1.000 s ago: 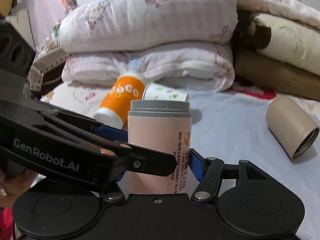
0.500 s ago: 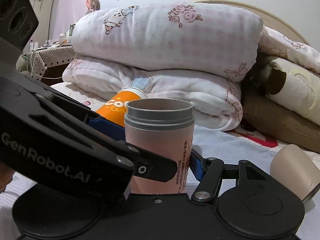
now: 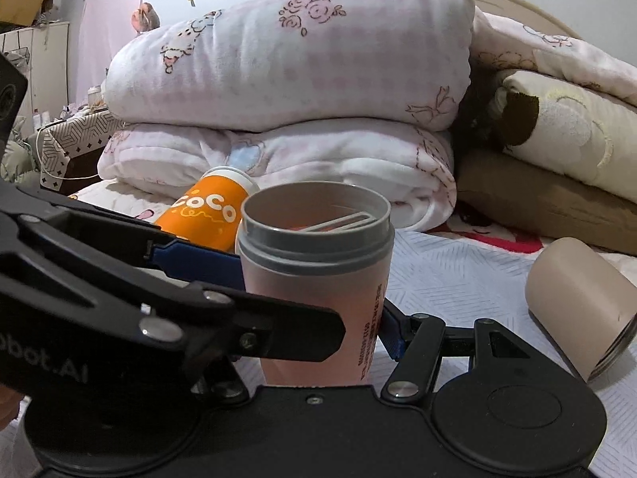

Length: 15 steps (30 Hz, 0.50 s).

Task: Flip cup upright
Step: 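Lower the upright pink cup onto the cloth with the left tool, then open the left tool and pull it back from the pink cup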

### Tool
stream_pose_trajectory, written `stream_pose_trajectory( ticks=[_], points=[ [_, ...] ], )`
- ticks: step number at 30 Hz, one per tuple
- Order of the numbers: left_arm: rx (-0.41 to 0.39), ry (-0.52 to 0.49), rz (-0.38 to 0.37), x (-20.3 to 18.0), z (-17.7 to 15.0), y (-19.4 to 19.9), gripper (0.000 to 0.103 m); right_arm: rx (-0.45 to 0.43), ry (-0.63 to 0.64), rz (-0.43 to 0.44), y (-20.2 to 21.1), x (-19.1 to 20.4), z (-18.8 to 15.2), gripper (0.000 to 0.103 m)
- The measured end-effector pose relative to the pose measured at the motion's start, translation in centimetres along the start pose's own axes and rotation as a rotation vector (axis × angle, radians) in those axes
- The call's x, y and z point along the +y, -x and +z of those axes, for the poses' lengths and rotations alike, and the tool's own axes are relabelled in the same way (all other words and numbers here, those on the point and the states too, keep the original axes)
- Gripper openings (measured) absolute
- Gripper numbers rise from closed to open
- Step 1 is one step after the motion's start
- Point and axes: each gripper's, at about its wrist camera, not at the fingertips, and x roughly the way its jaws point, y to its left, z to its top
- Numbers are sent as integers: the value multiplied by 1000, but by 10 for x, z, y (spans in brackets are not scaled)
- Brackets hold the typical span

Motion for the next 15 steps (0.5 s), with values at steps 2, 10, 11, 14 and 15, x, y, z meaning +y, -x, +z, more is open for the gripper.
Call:
stream_pose_trajectory(
  ticks=[2,10,11,14,15],
  points=[
    [9,12,-8,2,0,0,58,3,0,0,0,0,0,67],
    [58,31,-10,2,0,-2,61,28,12,-5,1,2,-2,68],
    [61,37,-11,3,-1,-3,62,35,11,-6,0,2,-2,69],
    [70,53,-17,5,-1,-3,63,49,3,-11,-1,1,-2,74],
    [73,59,-16,5,-1,-4,64,53,-1,-19,0,1,-2,78]
  ],
)
